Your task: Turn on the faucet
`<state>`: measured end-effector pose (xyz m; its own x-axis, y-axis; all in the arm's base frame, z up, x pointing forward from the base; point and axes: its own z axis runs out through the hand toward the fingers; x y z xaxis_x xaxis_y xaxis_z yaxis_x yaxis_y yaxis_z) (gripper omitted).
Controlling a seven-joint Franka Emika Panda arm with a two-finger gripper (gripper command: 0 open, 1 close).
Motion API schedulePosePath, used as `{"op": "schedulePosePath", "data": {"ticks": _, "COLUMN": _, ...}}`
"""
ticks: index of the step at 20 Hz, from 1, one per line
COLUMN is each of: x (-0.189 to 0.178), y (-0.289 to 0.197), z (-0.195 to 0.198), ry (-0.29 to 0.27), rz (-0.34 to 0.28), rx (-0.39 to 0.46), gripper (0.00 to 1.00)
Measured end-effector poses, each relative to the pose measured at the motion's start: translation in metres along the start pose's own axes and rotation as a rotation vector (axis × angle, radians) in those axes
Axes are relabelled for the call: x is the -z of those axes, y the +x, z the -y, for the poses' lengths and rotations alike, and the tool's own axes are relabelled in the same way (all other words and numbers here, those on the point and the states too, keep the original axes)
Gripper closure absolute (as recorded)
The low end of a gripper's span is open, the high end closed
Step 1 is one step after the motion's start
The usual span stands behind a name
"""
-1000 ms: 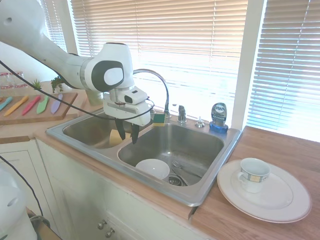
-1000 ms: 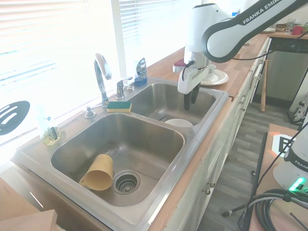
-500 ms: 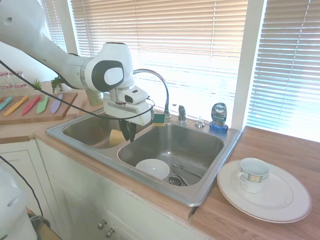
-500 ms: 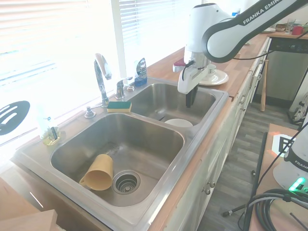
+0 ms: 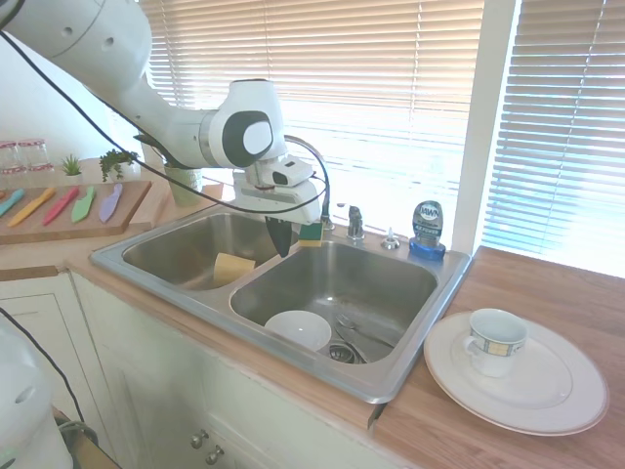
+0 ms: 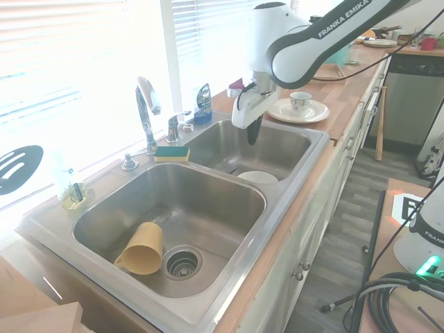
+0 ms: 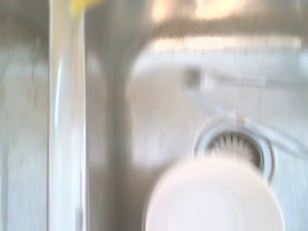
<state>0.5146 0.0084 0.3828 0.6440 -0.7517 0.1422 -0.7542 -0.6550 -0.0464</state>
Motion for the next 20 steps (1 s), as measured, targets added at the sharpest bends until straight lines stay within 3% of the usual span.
{"op": "schedulePosePath", "data": {"ticks": 13, "x": -0.019, "y": 0.092, "z": 0.095, "ry": 0.049, "rz": -0.038, "rx": -0.031, "gripper": 1.00}}
{"op": "schedulePosePath", "data": {"ticks": 20, "x": -0.012, "y": 0.106, "z": 0.115, "ry": 0.217, "rz": -0.197, "rx": -0.056, "gripper": 1.00}}
